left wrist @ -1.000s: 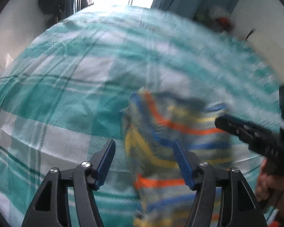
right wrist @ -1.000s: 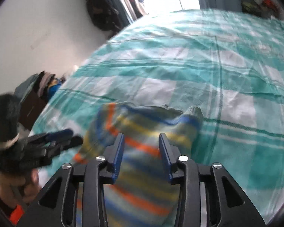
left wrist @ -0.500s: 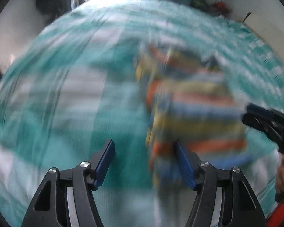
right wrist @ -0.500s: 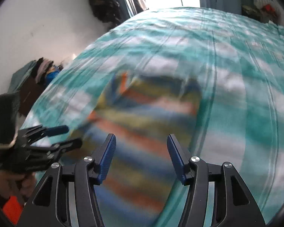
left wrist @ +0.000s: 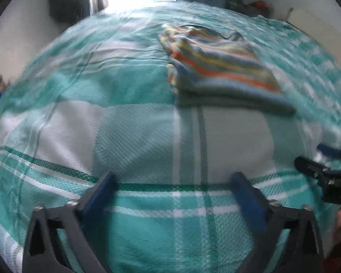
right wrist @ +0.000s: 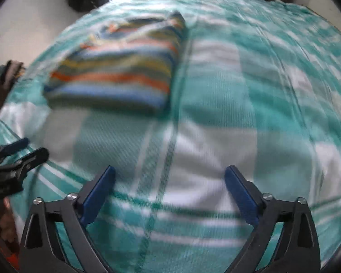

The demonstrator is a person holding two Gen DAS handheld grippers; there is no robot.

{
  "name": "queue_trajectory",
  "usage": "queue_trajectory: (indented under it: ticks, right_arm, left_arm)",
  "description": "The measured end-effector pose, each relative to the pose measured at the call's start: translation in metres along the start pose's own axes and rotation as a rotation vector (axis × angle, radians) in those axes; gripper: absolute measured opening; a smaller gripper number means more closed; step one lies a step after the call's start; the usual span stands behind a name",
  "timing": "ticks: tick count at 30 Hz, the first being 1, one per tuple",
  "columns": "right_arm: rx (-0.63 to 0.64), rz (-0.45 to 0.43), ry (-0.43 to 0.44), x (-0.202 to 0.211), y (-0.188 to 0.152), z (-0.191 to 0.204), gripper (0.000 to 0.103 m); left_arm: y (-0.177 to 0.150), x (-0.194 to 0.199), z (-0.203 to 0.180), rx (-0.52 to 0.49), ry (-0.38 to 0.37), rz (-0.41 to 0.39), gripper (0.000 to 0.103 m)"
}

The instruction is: Fold small clothes

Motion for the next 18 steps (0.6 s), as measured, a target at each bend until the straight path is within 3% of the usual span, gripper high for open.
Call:
queue_trajectory:
  ticks: [2, 5, 18]
  right_arm:
    - [0.034, -0.043, -0.042, -0.001, -0.006, 0.006, 0.102]
    - [0.047, -0.089, -0.075, -0.003, -0.012, 0.007, 0.102]
    - [0.059, -0.093, -0.094, -0.009, -0.008, 0.008, 0.102]
  left_arm:
    - [-0.001, -0.002, -0.003, -0.020, 0.029, -0.009, 0.103]
    - [0.002, -0.007, 0.001, -0.006, 0.008, 0.011, 0.103]
    - [0.001, -0.012, -0.003, -0.025, 0.041, 0.012, 0.103]
Point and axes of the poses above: each gripper's, at about its wrist camera, not at the fingertips, and x roughly against the way its jaws point, z to its left, y to its top, the point moved 4 cm from there along -x, roughly the way its jaws point, and after that the axes turned 4 degrees about z, right-handed, at the moved point
